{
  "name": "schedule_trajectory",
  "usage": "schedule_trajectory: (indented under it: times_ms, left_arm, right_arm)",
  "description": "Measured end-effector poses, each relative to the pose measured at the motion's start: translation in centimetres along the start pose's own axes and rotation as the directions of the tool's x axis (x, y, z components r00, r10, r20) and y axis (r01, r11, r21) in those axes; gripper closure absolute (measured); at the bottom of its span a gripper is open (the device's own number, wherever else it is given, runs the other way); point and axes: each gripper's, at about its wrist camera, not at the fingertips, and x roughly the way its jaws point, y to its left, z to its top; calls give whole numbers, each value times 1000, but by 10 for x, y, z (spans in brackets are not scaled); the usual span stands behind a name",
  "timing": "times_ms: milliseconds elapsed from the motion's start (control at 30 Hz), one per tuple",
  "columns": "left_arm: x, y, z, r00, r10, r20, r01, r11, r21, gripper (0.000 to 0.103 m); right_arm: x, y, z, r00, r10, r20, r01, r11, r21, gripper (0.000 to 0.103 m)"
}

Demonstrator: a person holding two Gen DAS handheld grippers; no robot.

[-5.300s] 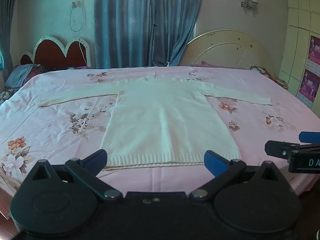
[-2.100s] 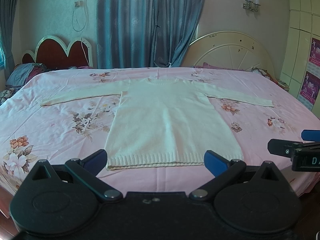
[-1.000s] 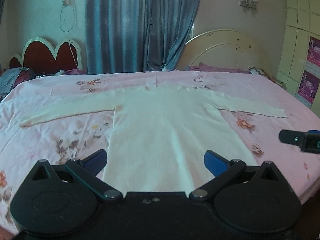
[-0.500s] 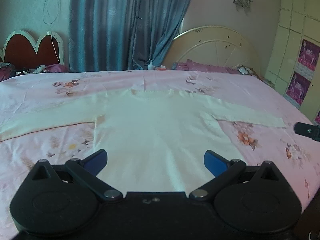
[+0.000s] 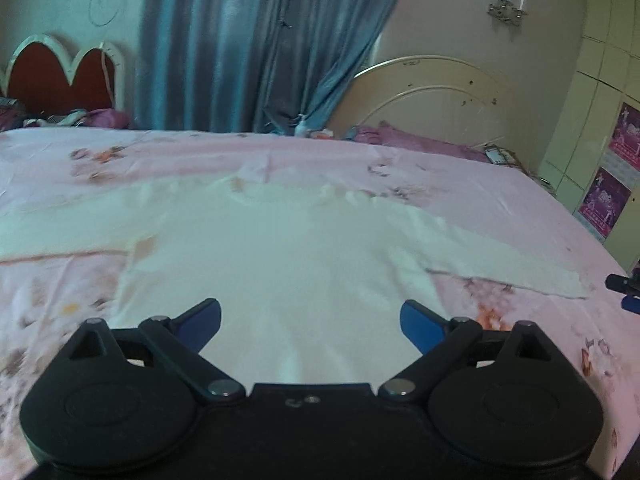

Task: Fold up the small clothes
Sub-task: 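Grasp the sweater's sleeve cuff with the right gripper, then fold the sleeve across the sweater body with the right gripper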

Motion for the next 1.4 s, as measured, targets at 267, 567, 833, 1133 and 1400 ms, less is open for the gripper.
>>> schedule_trajectory:
  times_ms: [267,567,833,1133,1400]
  left_arm:
    - [67,-57,20,996,65,-63,-61,996,63,17]
    - [106,-86,26,986,119,-114,-111,991,71,13]
    - [104,-75,32,979,158,-130,-151,987,58,13]
    - [105,-1,28,943,244,-226,-235,970,64,8]
    - [92,72,35,959,215,-186,-222,975,-16,21]
  right_arm:
    - [91,-84,16,997,-19,-81,32,987,160,69]
    - [142,-137,20,992,12,-125,24,960,280,69]
    - [144,-142,24,992,-55,-110,82,964,253,100]
    - [130,-57,37,997,33,-63,-32,999,19,100]
    - [145,108,-8,957,251,-144,-271,952,-141,100]
